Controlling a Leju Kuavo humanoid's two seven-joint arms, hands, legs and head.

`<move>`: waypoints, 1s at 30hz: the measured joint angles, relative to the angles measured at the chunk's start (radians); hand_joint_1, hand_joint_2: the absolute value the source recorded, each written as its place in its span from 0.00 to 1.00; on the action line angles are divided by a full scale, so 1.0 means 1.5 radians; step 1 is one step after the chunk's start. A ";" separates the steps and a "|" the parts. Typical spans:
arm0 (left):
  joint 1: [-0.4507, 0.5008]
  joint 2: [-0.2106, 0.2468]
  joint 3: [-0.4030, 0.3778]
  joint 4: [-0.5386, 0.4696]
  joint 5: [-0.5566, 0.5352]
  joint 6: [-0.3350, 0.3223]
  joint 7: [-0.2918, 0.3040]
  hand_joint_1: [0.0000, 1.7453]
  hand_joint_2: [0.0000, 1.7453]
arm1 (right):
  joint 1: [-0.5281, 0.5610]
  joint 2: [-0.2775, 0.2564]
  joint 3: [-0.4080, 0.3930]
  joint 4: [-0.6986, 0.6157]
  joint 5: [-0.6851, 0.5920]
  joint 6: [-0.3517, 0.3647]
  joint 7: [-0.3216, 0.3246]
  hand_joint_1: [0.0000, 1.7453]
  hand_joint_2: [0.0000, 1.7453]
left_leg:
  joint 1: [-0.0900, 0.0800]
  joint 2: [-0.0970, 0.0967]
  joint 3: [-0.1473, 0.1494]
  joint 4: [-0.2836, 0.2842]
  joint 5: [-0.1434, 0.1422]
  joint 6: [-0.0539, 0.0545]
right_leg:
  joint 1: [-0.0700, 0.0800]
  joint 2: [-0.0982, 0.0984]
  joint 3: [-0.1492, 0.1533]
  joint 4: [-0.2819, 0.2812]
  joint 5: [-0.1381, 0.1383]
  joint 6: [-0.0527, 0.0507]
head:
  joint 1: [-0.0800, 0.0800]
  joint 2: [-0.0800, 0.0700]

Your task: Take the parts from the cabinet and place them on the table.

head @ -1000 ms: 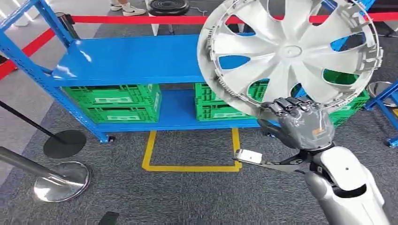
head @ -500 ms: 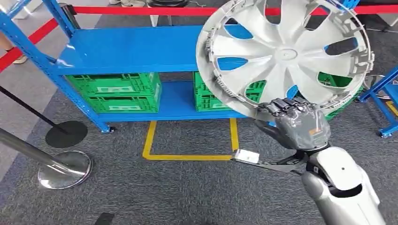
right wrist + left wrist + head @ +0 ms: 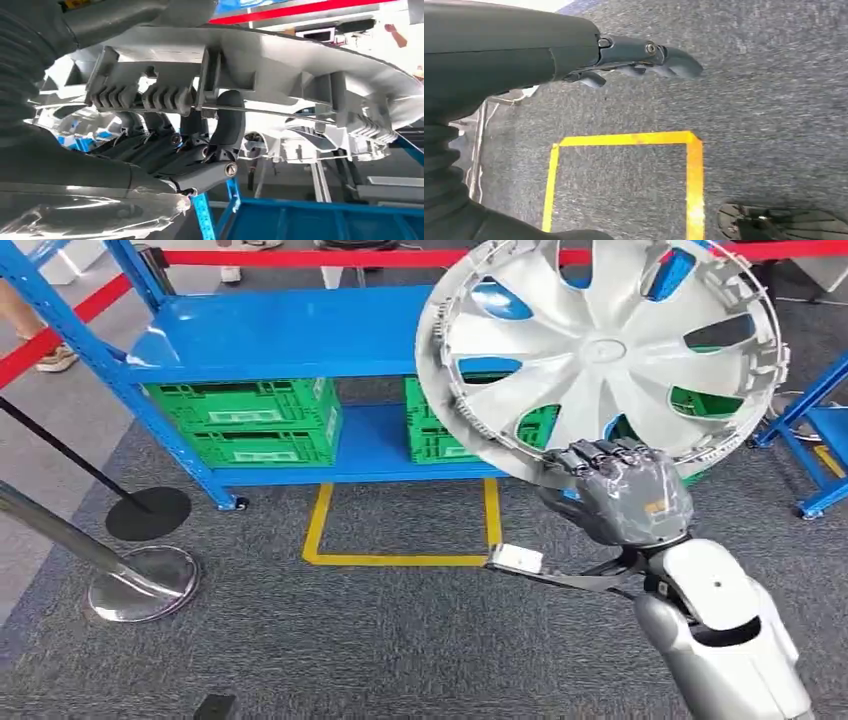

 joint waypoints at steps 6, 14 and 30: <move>-0.001 0.000 0.002 0.000 0.001 -0.002 -0.003 0.00 1.00 | 0.000 0.000 0.002 0.006 0.001 -0.005 0.006 1.00 1.00 | 0.003 0.001 -0.012 0.181 -0.088 -0.004 | 0.005 -0.002 -0.054 0.001 0.046 -0.007 | -0.003 0.000; -0.005 0.000 0.008 0.000 0.004 -0.006 -0.012 0.00 1.00 | 0.001 0.000 0.003 0.009 0.011 -0.012 0.008 1.00 1.00 | -0.007 -0.002 0.113 -0.028 -0.048 0.024 | 0.000 0.000 -0.091 -0.022 0.115 0.020 | -0.003 0.000; 0.001 0.010 0.013 0.000 0.004 -0.012 -0.011 0.00 1.00 | -0.002 -0.001 0.010 0.025 0.044 -0.021 0.022 1.00 1.00 | -0.007 -0.021 -0.009 -0.023 0.060 0.008 | 0.010 0.001 0.051 -0.016 -0.034 -0.013 | 0.000 0.000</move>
